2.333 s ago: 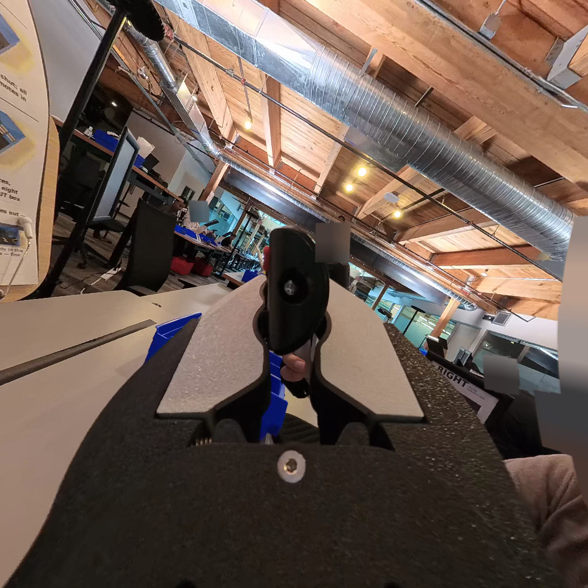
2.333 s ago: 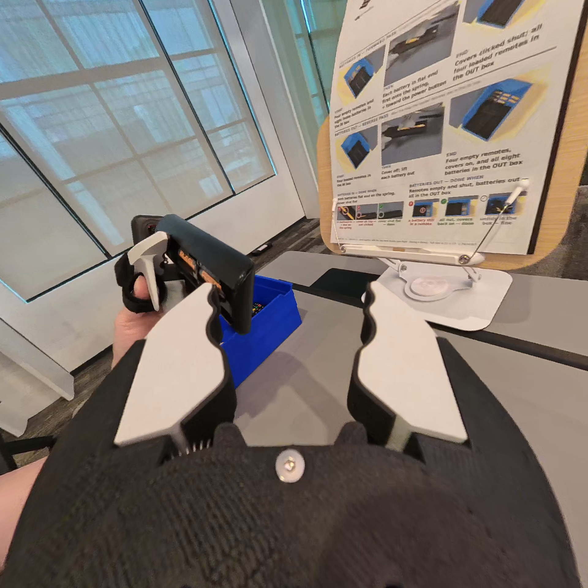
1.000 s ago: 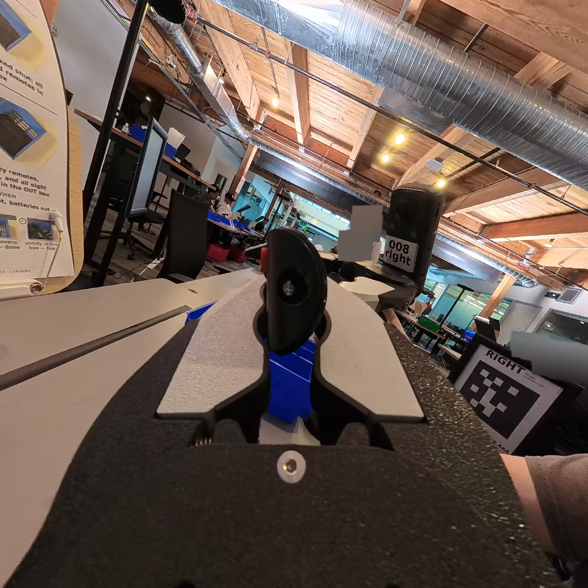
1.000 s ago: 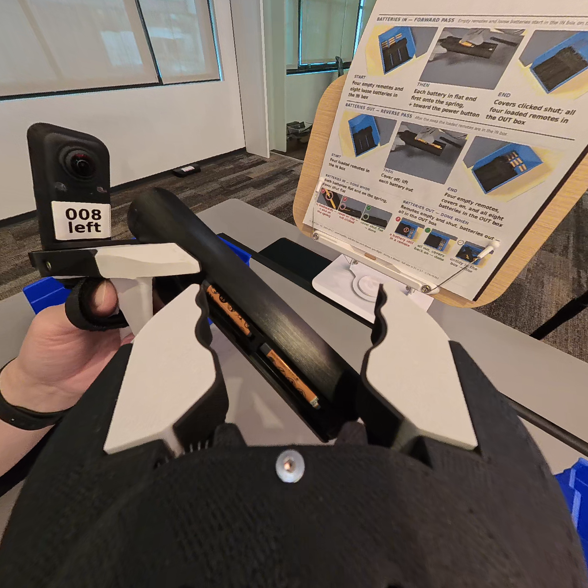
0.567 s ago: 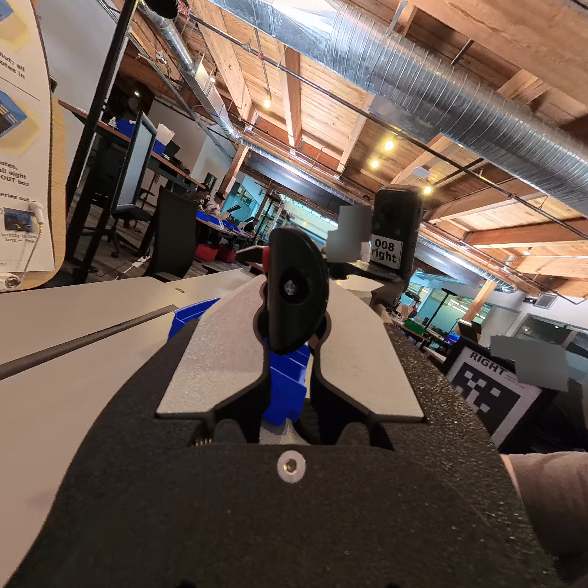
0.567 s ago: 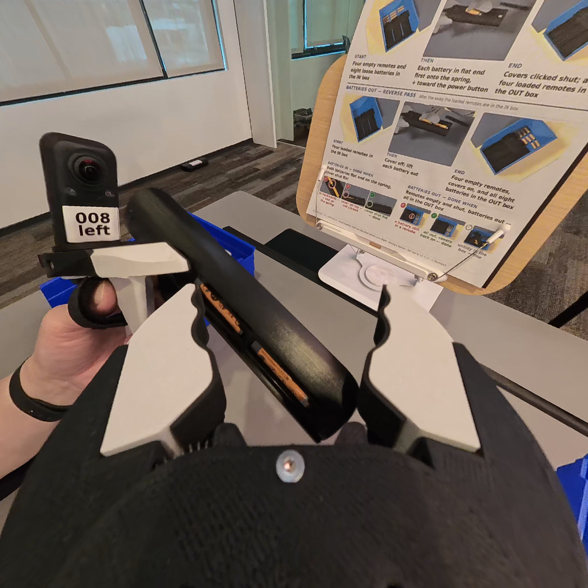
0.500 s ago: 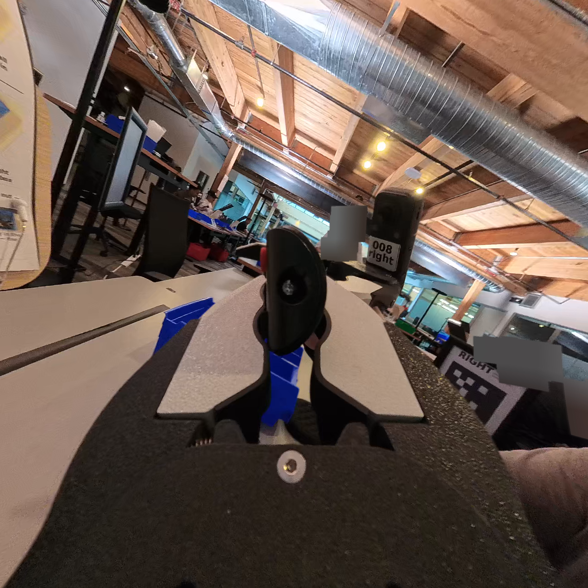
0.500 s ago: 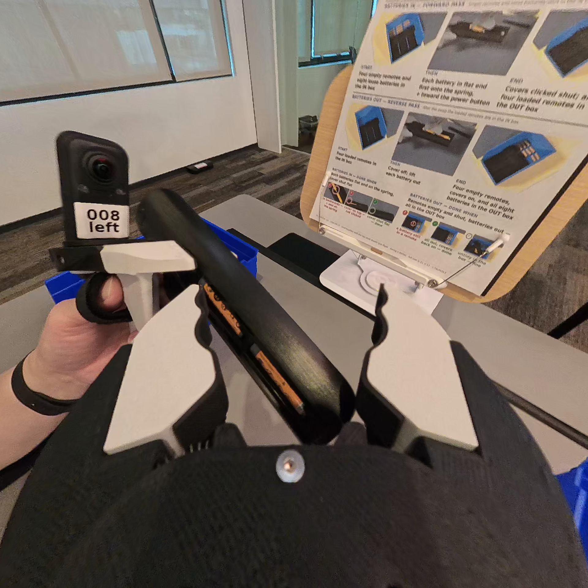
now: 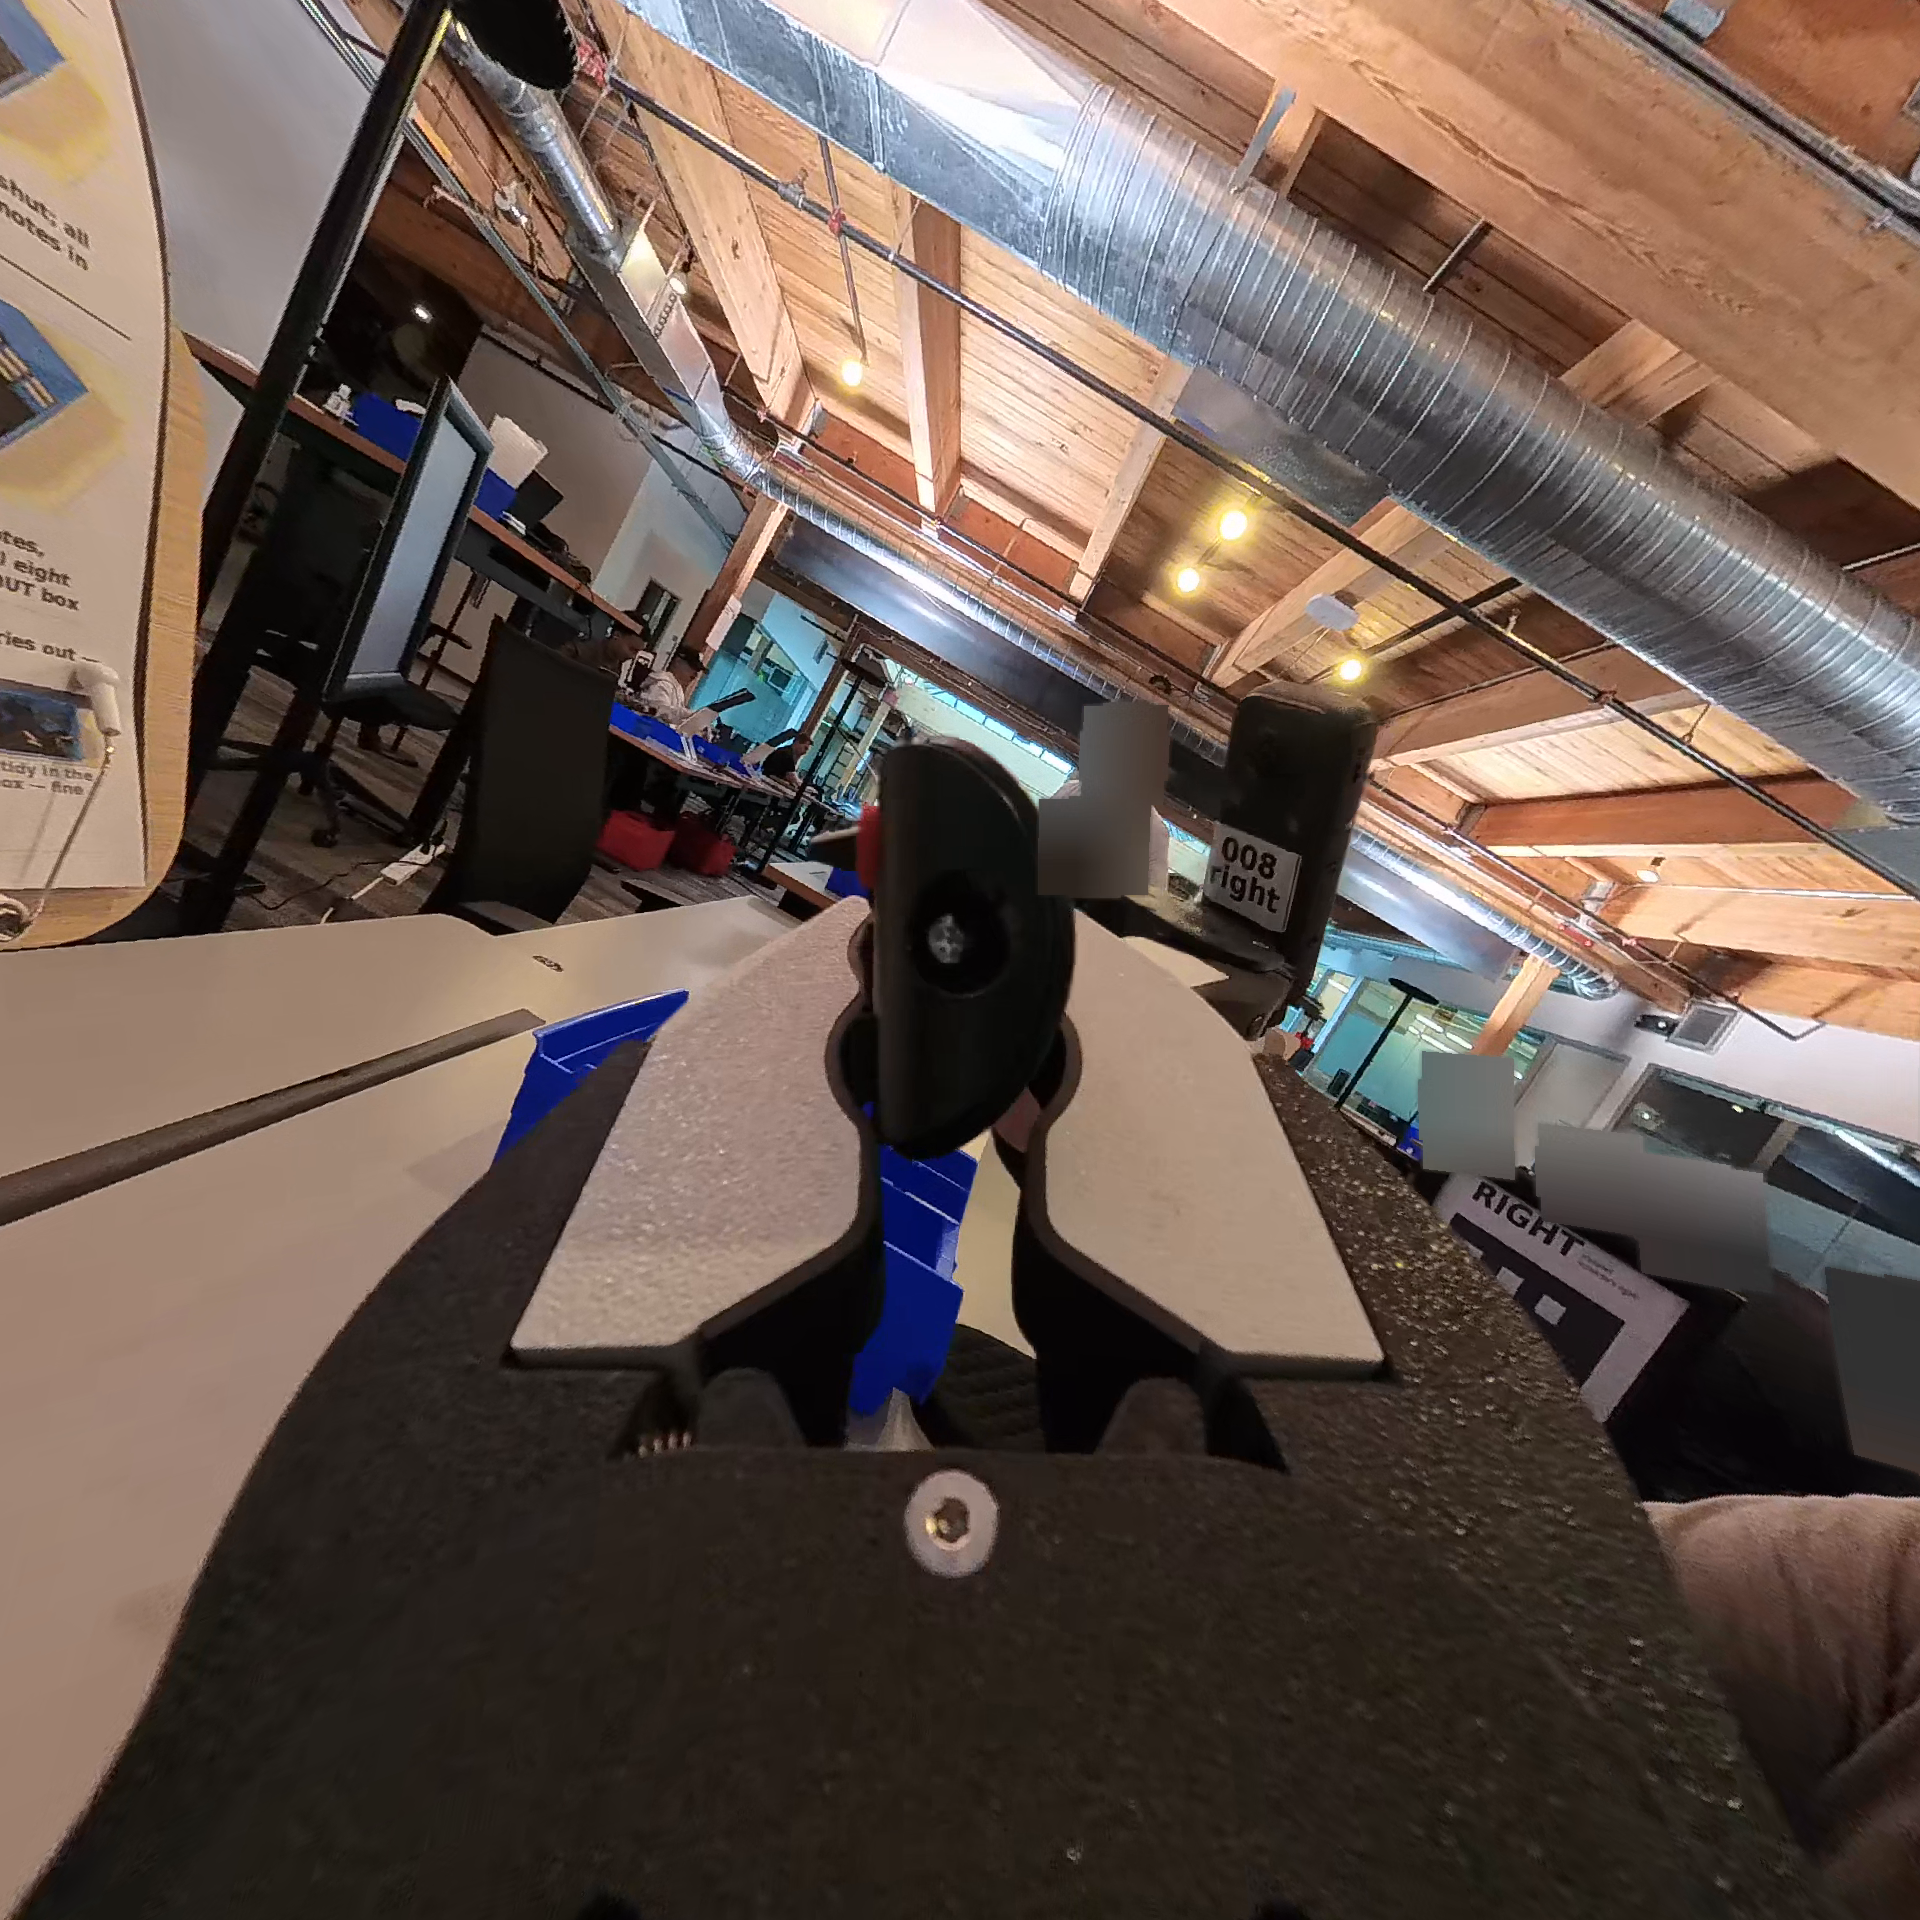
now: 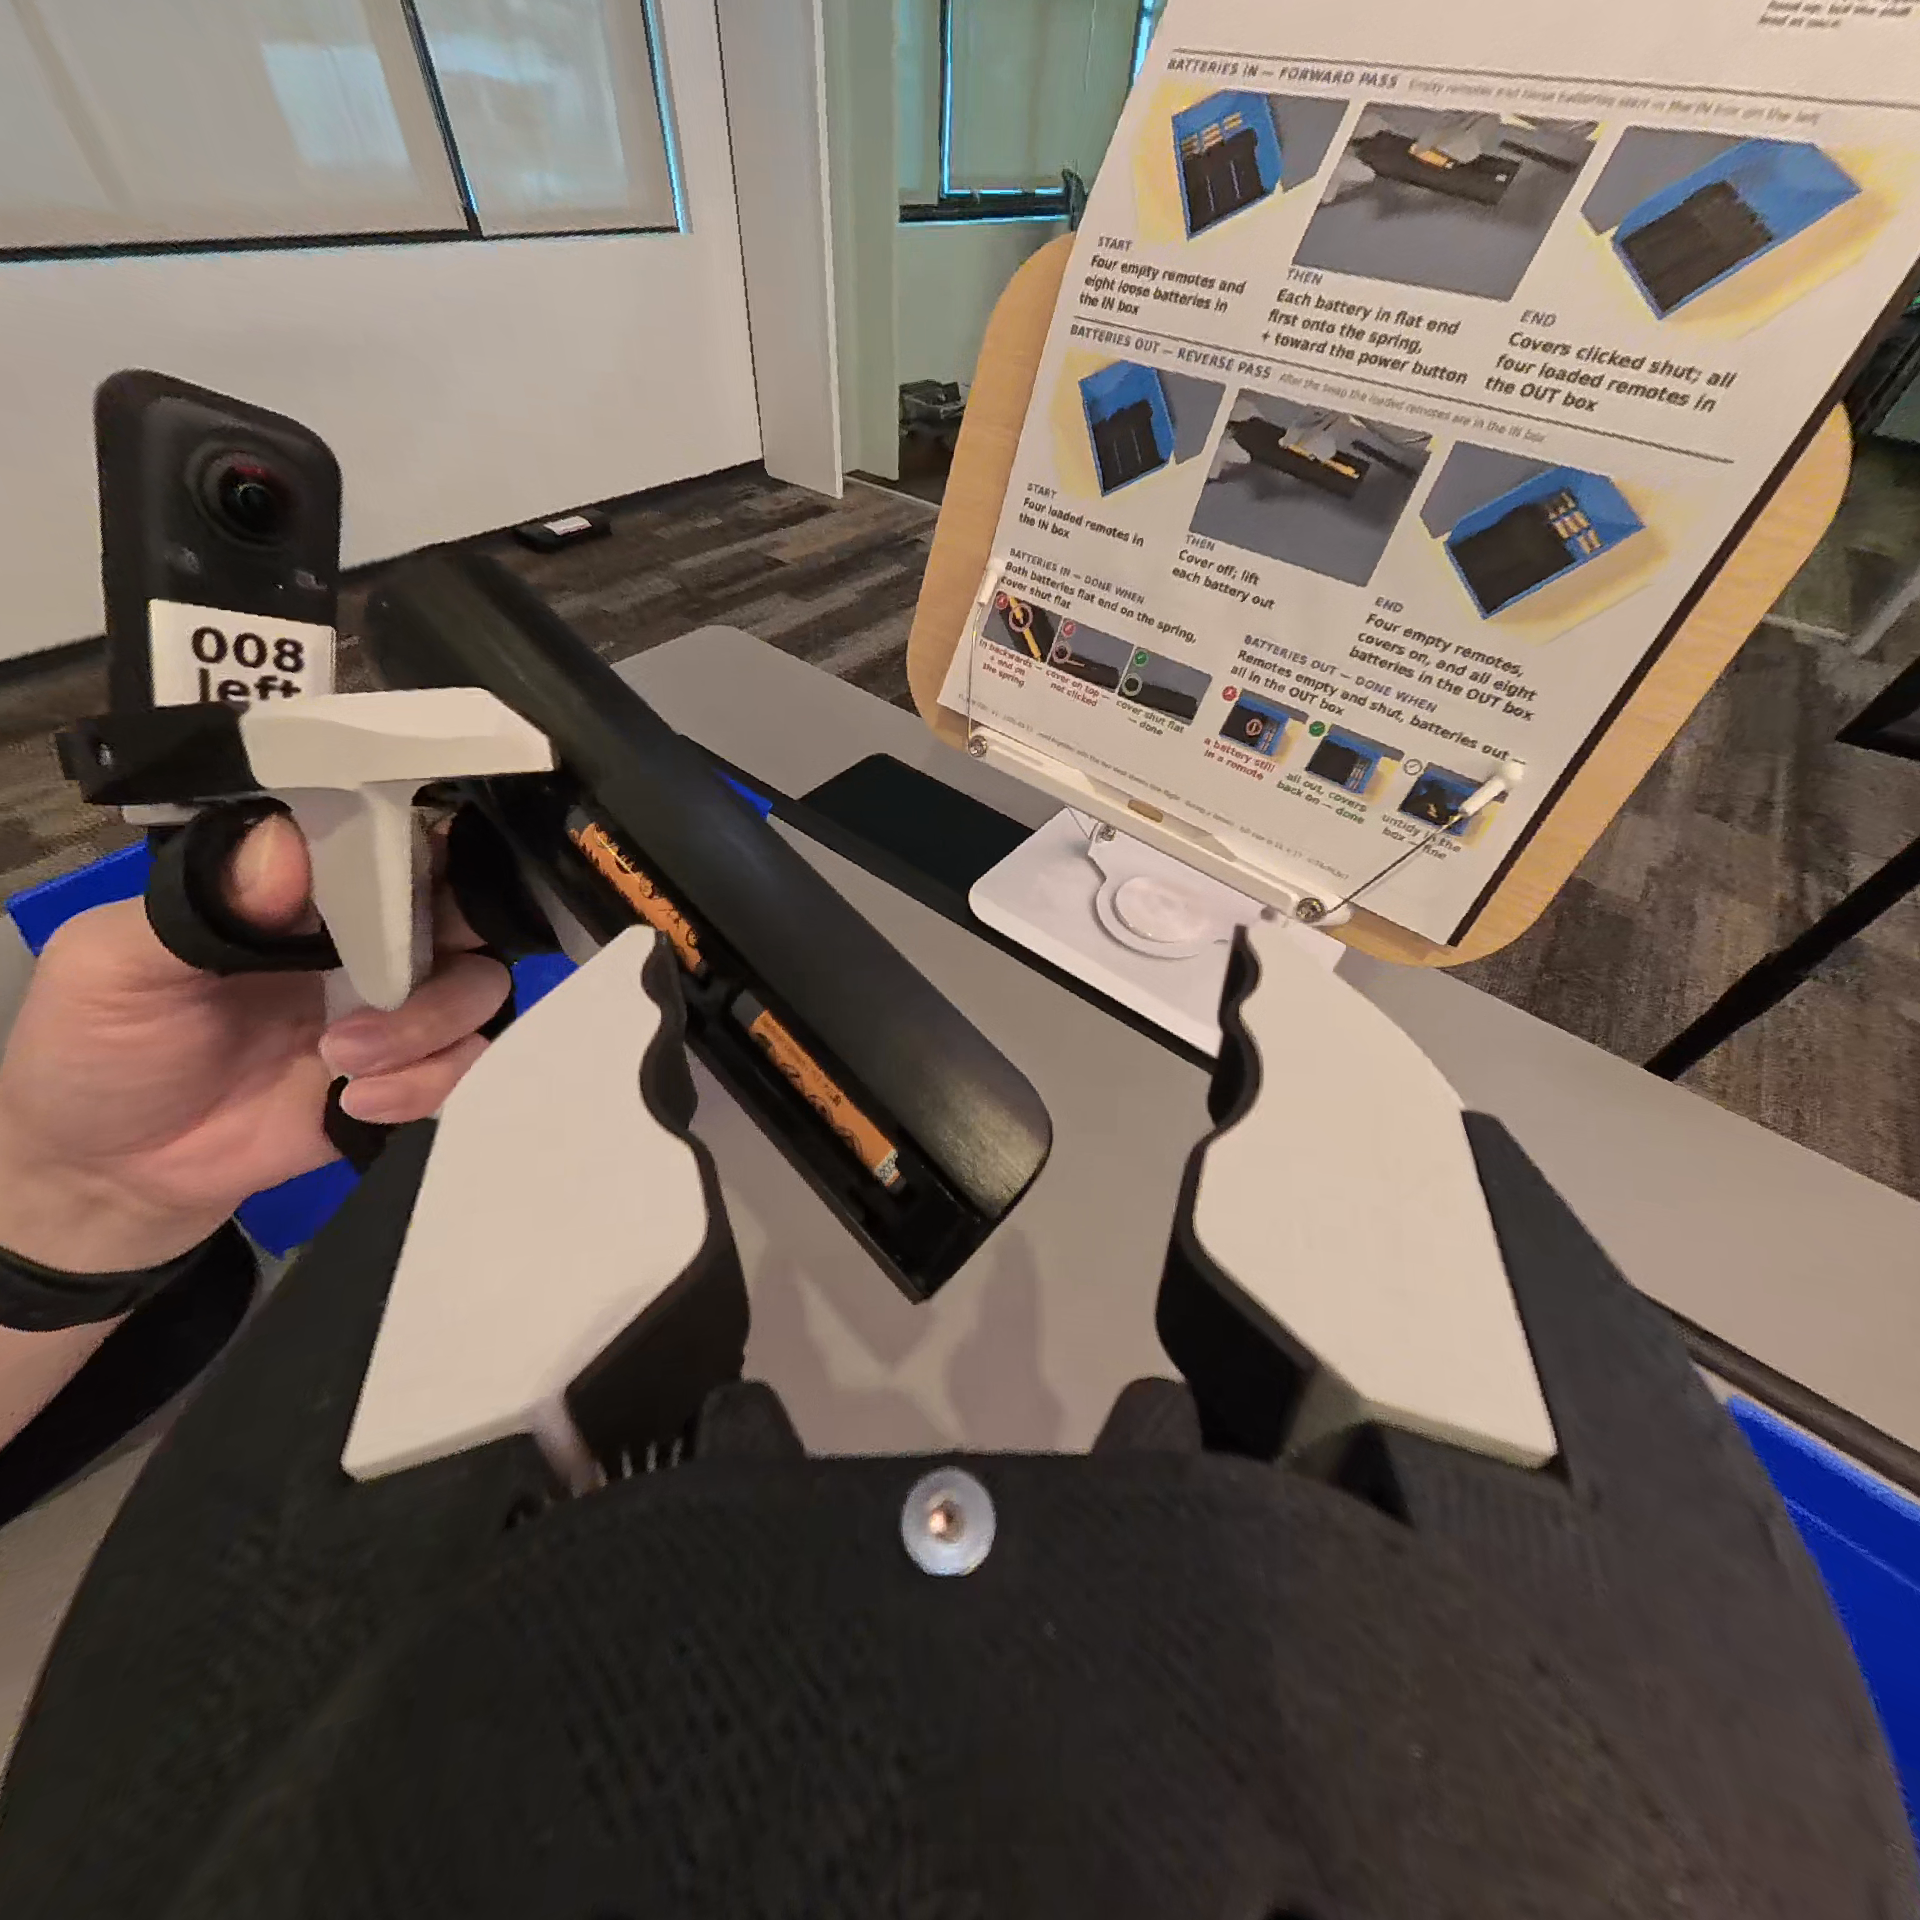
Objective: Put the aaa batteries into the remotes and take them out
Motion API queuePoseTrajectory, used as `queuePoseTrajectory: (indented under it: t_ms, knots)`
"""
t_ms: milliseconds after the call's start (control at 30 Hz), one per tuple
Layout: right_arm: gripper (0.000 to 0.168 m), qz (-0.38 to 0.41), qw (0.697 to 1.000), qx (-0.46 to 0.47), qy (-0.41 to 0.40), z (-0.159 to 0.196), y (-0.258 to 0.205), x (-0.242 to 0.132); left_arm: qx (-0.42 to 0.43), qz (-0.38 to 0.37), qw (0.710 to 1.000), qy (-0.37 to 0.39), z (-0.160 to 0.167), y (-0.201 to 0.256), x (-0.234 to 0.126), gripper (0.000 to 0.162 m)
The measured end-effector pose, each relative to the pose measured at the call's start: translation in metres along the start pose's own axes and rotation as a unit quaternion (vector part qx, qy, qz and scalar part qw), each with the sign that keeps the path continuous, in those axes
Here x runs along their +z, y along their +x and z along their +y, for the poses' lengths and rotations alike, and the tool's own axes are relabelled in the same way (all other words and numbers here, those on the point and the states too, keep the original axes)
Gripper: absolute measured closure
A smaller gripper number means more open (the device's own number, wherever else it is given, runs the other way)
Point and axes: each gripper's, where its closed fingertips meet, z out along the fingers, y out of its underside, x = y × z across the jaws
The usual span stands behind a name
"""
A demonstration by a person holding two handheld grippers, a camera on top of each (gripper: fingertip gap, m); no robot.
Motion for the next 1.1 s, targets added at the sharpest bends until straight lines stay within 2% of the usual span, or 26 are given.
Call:
queuePoseTrajectory:
  t_ms: [167, 267, 367, 700, 800, 933, 1033, 1100]
  knots:
    - [0.068, 0.004, 1.000, -0.016, -0.004, 0.001, 0.002, -0.001, 0.017, -0.007, 1.000, -0.006, 0.003, -0.001, 0.001, 0.137]
    - [0.069, -0.026, 0.999, 0.008, 0.039, -0.012, 0.001, -0.019, 0.005, 0.008, 1.000, 0.006, -0.003, 0.004, 0.000, 0.137]
    - [0.073, -0.013, 0.996, 0.034, 0.080, -0.021, 0.016, -0.037, 0.016, -0.001, 1.000, 0.009, -0.006, 0.003, -0.003, 0.137]
    - [0.070, 0.009, 1.000, 0.013, 0.014, 0.005, 0.019, -0.016, 0.013, -0.005, 1.000, 0.002, -0.002, 0.002, -0.001, 0.137]
    - [0.070, -0.009, 0.999, 0.017, 0.027, -0.001, 0.016, -0.024, -0.007, 0.015, 1.000, 0.006, -0.005, 0.006, -0.001, 0.137]
    - [0.071, -0.016, 0.998, 0.030, 0.046, -0.010, 0.020, -0.041, 0.002, 0.007, 1.000, 0.013, -0.010, 0.004, -0.005, 0.137]
    - [0.071, 0.006, 1.000, 0.020, 0.018, 0.002, 0.028, -0.038, -0.012, 0.021, 1.000, 0.018, -0.013, 0.007, -0.006, 0.137]
    - [0.071, -0.011, 1.000, 0.026, 0.004, 0.010, 0.022, -0.034, -0.005, 0.016, 1.000, 0.014, -0.012, 0.007, -0.006, 0.137]
